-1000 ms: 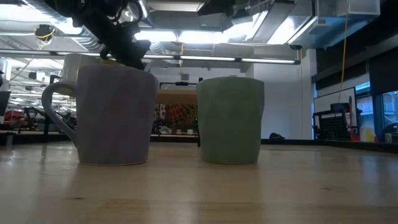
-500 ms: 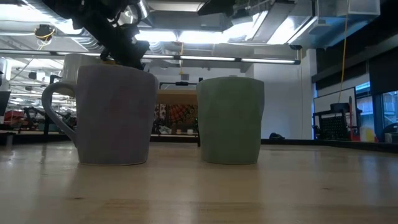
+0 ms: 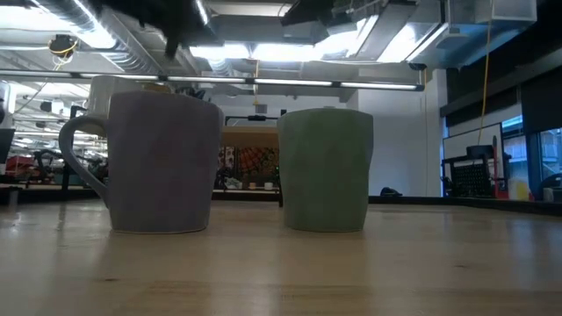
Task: Place coffee mugs
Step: Put the blue cup on the shelf aligned with the other blue cup
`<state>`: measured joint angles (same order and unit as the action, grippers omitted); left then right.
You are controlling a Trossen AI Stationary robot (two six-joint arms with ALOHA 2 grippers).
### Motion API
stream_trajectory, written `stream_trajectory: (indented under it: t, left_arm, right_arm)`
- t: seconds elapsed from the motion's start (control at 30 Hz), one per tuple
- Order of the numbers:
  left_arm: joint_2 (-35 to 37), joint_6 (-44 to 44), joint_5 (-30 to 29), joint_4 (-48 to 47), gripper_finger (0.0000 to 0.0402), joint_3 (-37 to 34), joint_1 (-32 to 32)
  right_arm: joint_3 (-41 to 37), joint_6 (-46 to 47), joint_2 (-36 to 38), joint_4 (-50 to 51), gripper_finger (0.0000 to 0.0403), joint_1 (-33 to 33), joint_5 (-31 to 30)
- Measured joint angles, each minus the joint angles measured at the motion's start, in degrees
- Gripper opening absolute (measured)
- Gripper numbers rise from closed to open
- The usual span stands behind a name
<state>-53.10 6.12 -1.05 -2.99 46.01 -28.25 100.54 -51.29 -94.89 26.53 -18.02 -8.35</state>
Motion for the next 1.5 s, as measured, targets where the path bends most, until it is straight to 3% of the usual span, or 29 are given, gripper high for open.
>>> stream_trajectory:
  t: [0.17,0.37,0.47,0.67,0.8,1.0,1.23,1.5]
  left_arm:
    - [5.8,7.2,8.1,-11.5,0.0000,6.7,8.2]
    - [8.2,18.0,8.9,-18.8,0.0000,12.3,24.4]
    - [7.1,27.4,7.7,-21.0,0.0000,12.5,33.1]
    - [1.5,45.5,6.9,-38.8,0.0000,12.4,50.2]
    - [-3.5,52.1,6.2,-39.5,0.0014,12.4,58.4]
    - [-10.4,53.3,5.0,-39.9,0.0064,12.4,65.1]
    - [-17.8,52.9,5.1,-39.9,0.0121,12.4,68.2]
    - [-24.9,49.3,5.0,-39.4,0.0150,12.4,70.2]
  right_arm:
    - [0.0,0.0,0.0,2.2,0.0000,0.0,0.0]
    - [0.0,0.3,0.0,4.4,0.0003,0.0,-0.2]
    - [0.0,0.3,0.0,5.4,0.0015,0.0,-0.3]
    - [0.0,-0.1,0.0,7.1,0.0063,0.0,-0.1]
    - [0.0,-0.2,0.0,8.5,0.0095,0.0,-0.1]
    - [0.0,-0.2,0.0,9.9,0.0122,0.0,1.9]
    - [0.0,-0.2,0.0,11.7,0.0127,0.0,1.9]
    - [0.0,0.2,0.0,13.5,0.0127,0.0,1.9]
